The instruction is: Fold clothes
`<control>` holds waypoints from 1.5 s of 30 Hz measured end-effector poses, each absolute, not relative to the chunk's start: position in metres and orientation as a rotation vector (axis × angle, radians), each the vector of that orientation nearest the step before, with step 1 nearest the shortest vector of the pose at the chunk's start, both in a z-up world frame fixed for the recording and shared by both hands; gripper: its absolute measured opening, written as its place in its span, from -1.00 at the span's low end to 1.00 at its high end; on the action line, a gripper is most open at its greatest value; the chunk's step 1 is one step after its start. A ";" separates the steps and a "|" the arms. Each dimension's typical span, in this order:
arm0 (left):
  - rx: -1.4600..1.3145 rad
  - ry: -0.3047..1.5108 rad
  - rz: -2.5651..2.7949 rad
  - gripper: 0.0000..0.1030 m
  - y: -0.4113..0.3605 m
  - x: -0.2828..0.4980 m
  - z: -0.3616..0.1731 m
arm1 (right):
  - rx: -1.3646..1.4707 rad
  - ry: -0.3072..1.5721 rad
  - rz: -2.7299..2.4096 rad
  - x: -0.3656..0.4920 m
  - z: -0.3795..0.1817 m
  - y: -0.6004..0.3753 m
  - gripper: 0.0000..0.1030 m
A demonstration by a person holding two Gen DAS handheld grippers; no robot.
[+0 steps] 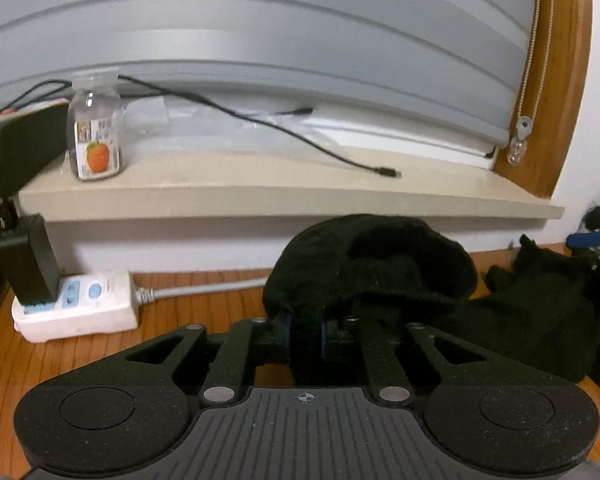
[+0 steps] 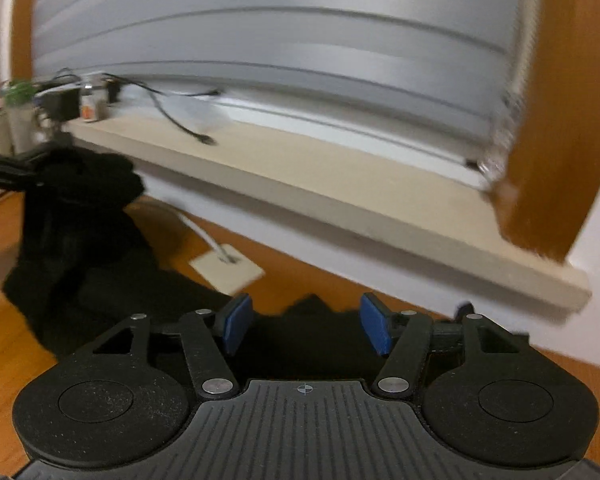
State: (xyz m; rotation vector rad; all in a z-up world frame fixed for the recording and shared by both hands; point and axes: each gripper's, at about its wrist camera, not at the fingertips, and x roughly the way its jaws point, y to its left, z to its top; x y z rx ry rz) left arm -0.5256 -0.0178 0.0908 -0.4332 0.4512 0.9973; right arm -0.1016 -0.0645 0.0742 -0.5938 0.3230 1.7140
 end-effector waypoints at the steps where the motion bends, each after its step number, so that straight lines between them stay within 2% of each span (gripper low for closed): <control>1: -0.427 0.460 1.000 -0.55 -0.019 -0.527 0.092 | -0.589 0.329 1.704 -0.097 0.071 -0.064 0.16; 4: -0.409 0.471 0.997 -0.28 -0.024 -0.534 0.097 | -0.575 0.337 1.683 -0.077 0.067 -0.073 0.16; 7: -0.395 0.463 1.007 -0.17 -0.031 -0.540 0.102 | -0.553 0.350 1.660 -0.057 0.061 -0.084 0.17; 12: -0.362 0.442 1.020 -0.16 -0.042 -0.538 0.114 | -0.500 0.378 1.614 -0.020 0.048 -0.107 0.20; 19: -0.292 0.422 0.944 -0.16 -0.052 -0.481 0.125 | -0.396 0.401 1.530 0.027 0.035 -0.137 0.26; 22: -0.274 0.437 0.891 -0.04 -0.059 -0.450 0.120 | -0.373 0.419 1.508 0.044 0.027 -0.146 0.28; 26: -0.251 0.461 0.817 -0.03 -0.067 -0.408 0.111 | -0.346 0.453 1.471 0.062 0.018 -0.159 0.35; 33: -0.230 0.498 0.714 -0.03 -0.081 -0.350 0.093 | -0.284 0.508 1.449 0.087 0.009 -0.175 0.35; 36: -0.223 0.506 0.669 0.10 -0.087 -0.332 0.087 | -0.267 0.513 1.451 0.087 0.012 -0.173 0.35; 39: -0.213 0.511 0.639 0.13 -0.092 -0.316 0.081 | -0.264 0.540 1.463 0.085 0.012 -0.164 0.32; 40: -0.210 0.511 0.628 0.13 -0.093 -0.311 0.079 | -0.266 0.555 1.469 0.084 0.011 -0.159 0.19; 42: -0.202 0.513 0.605 0.15 -0.096 -0.302 0.076 | -0.264 0.591 1.504 0.083 0.010 -0.151 -0.30; 43: -0.193 0.517 0.595 0.11 -0.098 -0.297 0.074 | -0.268 0.583 1.522 0.080 0.012 -0.149 -0.66; 44: -0.182 0.529 0.584 -0.03 -0.100 -0.292 0.072 | -0.272 0.572 1.540 0.077 0.014 -0.147 -0.68; 45: -0.175 0.546 0.572 -0.45 -0.100 -0.287 0.070 | -0.284 0.537 1.530 0.071 0.019 -0.145 -0.72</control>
